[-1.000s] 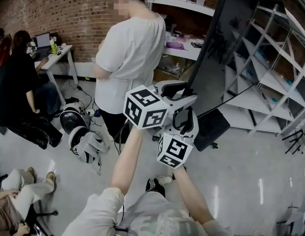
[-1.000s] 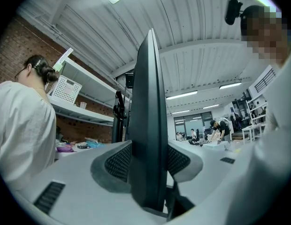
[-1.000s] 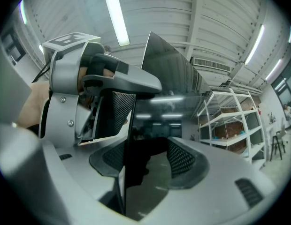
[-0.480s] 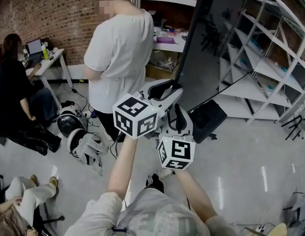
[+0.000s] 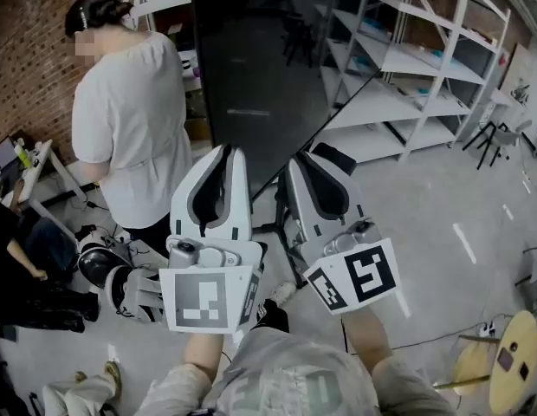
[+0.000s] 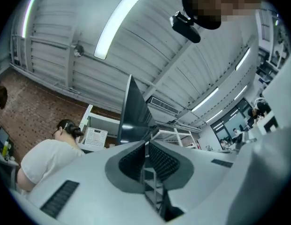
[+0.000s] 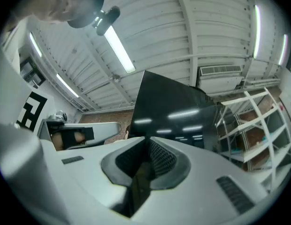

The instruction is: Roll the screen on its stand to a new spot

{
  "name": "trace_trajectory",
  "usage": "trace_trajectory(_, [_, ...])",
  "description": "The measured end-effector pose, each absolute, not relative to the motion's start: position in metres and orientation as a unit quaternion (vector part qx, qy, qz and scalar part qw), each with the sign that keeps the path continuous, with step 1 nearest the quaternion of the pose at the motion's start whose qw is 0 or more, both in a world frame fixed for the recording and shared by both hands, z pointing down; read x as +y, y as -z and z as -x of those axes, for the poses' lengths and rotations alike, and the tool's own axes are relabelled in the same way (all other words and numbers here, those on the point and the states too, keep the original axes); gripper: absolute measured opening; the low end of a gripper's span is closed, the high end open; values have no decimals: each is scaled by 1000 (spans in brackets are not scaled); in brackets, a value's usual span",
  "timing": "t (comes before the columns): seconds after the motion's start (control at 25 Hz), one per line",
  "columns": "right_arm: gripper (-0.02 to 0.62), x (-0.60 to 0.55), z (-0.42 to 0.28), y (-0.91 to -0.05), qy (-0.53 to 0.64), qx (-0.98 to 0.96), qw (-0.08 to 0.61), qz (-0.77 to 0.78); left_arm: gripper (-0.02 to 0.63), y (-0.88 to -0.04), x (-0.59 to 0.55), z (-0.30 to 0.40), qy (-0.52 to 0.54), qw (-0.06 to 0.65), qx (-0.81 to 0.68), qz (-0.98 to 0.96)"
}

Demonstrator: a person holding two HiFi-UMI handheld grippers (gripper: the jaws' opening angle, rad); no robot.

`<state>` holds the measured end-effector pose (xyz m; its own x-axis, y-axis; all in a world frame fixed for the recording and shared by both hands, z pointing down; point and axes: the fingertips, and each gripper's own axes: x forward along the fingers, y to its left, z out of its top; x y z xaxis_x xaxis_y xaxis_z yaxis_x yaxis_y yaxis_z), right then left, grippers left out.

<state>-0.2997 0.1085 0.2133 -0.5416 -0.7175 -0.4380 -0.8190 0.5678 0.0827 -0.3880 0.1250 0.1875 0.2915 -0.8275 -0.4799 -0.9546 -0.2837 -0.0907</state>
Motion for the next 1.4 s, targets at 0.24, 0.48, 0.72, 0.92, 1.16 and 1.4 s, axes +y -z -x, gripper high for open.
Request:
trace_trajectory(0.24, [40, 134, 236, -227, -210, 818, 125, 521, 35, -226, 130, 311, -174, 132, 508, 833])
trace_trajectory(0.48, [40, 132, 193, -277, -168, 791, 102, 580, 35, -264, 134, 265, -149, 94, 445, 878])
trace_trajectory(0.72, [31, 124, 163, -294, -130, 777, 103, 608, 35, -279, 121, 255, -128, 82, 442, 884])
trace_trajectory(0.92, [31, 125, 149, -298, -132, 771, 94, 617, 35, -283, 115, 243, -128, 75, 434, 889])
trace_trajectory(1.16, [29, 121, 139, -303, -121, 765, 87, 627, 35, -283, 105, 229, -123, 64, 416, 899])
trace_trajectory(1.4, [31, 130, 120, -303, -125, 750, 83, 644, 35, -288, 103, 213, -122, 57, 400, 907])
